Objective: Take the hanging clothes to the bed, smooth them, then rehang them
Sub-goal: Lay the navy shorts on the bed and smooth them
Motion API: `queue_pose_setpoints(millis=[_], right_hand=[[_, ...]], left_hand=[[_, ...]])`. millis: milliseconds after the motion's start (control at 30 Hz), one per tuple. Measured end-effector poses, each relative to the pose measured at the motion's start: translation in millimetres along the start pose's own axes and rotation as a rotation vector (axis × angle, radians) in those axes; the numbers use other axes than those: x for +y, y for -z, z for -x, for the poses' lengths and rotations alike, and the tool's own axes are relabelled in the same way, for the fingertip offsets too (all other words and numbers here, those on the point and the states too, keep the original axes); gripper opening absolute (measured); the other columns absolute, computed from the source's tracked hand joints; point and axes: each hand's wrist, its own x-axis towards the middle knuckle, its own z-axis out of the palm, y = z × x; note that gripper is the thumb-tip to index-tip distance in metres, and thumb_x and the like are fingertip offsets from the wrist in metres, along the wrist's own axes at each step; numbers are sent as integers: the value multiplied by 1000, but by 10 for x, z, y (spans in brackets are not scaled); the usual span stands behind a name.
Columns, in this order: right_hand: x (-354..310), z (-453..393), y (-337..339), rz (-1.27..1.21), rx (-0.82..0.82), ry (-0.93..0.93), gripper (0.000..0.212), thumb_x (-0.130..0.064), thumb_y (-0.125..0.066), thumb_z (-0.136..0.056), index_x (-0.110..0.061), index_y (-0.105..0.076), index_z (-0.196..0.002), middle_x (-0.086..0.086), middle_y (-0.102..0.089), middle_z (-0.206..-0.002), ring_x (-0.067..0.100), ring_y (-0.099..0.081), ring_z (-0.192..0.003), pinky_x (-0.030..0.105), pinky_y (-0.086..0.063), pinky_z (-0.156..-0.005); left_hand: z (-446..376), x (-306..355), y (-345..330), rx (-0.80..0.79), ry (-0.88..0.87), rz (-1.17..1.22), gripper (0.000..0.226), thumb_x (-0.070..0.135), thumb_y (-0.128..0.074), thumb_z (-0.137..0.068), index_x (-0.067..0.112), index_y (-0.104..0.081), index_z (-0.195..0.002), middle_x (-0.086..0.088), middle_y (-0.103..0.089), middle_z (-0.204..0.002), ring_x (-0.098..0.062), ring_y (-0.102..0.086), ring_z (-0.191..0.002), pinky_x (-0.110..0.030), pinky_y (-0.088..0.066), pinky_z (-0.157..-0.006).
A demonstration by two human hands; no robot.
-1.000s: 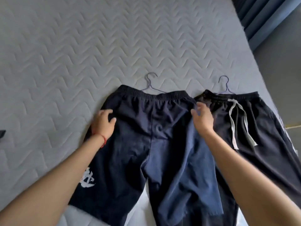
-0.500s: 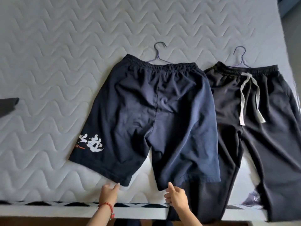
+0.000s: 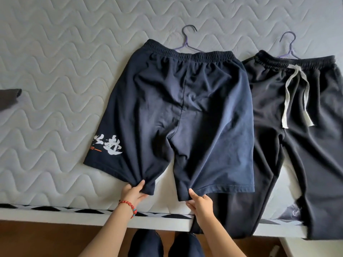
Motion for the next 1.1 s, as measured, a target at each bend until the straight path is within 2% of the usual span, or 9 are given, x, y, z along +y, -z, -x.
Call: queue_pose_setpoints(millis=[167,300,567,633,733,833,933,1033,1100], right_hand=[[88,114,-43,75,-42,-10,16,-9,-59,-89,-5,-46,-80,15,-69,-69,15,-68,-51,24,-52,-55],[49,92,165,-46,112,93,17,-18,-65,-85,-3,-57,-89,16,-63,-84,19,-61,-62,22,-48,-52],[-507,-62,823,-462,318,121,52,-9,-64,-85,5,-45,-131,20,-56,-124,29,-57,-107,37,-48,-94],[-641,-82,905,-571,284,88,45,-5,-62,-86,2,-48,-128,12,-61,-110,27,-58,-105,34,-48,-93],[-771,-125,991,-560,344,121,11,-2,-62,-85,-6,-54,-78,-2,-53,-50,13,-53,-56,23,-47,-56],[-766,-117,1068,-446,506,182,29,-5,-64,-82,-4,-44,-61,4,-40,-54,14,-37,-50,22,-42,-50],[-715,-58,1119,-388,522,175,11,-4,-58,-86,6,-57,-81,8,-50,-65,20,-49,-61,23,-45,-55],[-711,114,1113,-448,439,124,31,-2,-47,-92,6,-53,-121,23,-61,-113,30,-63,-87,30,-50,-74],[-724,248,1098,-429,405,137,35,-3,-47,-93,5,-49,-127,25,-57,-122,35,-61,-104,34,-49,-82]], left_hand=[[207,-319,-113,15,79,-136,12,14,-52,-92,2,-52,-89,-15,-60,-80,-16,-64,-41,-25,-53,-46],[415,-563,-322,-49,111,-237,20,29,-57,-88,12,-56,-78,-7,-59,-80,-21,-60,-77,-30,-50,-68],[536,-657,-901,-181,203,-76,11,21,-56,-90,10,-55,-85,-10,-60,-96,-25,-57,-95,-35,-46,-84],[508,-656,-963,-134,182,-58,11,13,-56,-89,9,-52,-80,-12,-58,-101,-26,-59,-90,-36,-49,-82],[494,-647,-1012,-82,117,-195,18,9,-59,-87,10,-49,-72,-12,-58,-93,-20,-60,-70,-31,-51,-68],[552,-641,-999,-87,77,-379,20,13,-59,-87,8,-50,-69,-9,-59,-77,-18,-58,-62,-30,-50,-63],[692,-579,-938,-111,6,-564,26,17,-55,-86,9,-52,-62,-5,-56,-58,-18,-51,-51,-27,-45,-54],[851,-445,-812,-119,-91,-677,29,18,-54,-83,14,-52,-55,1,-51,-46,-17,-44,-47,-25,-39,-54],[996,-318,-697,-134,-130,-680,29,18,-53,-86,17,-51,-58,-1,-52,-56,-16,-47,-52,-24,-38,-52]])
